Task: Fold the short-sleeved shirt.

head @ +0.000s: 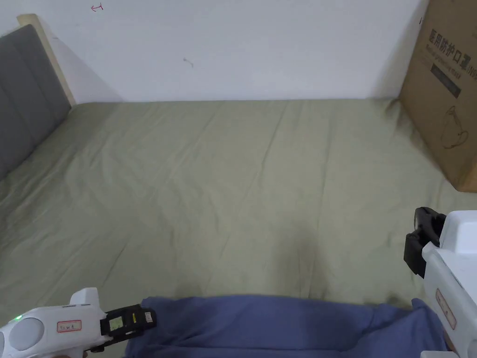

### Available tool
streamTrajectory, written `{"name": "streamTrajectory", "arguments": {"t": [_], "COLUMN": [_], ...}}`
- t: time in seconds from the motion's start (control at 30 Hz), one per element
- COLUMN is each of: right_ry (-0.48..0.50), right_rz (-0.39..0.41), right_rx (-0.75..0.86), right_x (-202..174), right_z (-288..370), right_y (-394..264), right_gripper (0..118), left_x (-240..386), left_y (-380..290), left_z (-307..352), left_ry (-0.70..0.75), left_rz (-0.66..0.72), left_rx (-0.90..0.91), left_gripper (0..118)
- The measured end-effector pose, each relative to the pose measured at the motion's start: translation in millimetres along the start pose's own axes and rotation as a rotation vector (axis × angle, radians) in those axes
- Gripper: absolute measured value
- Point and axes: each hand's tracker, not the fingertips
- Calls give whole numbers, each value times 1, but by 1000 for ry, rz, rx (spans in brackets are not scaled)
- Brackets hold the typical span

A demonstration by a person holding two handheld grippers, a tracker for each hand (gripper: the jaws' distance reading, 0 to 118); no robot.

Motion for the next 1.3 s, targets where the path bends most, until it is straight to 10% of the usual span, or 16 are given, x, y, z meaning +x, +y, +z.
{"name": "streamTrajectory", "arguments": {"t": [0.13,0.27,0.47,1.07,1.3], "right_ry": [-8,-18,-22,-5,12], "right_rz": [4,19,25,-14,-26], "right_rx": [-24,-38,-45,20,30], "right_x": [-1,-1,3,24,34], "right_z": [-6,-8,-9,8,15], "right_y": [-5,-8,-8,7,6], "right_gripper": [1,1,1,1,1], "left_x": [-16,-20,-21,13,114], "left_y": [5,2,0,13,-3], "left_z": [-28,-44,-46,71,62], "left_ry": [8,24,-9,271,248], "left_rz": [-13,-25,-10,-121,-223], "left_rx": [-50,-79,-74,90,79], "left_gripper": [84,41,6,2,2]}}
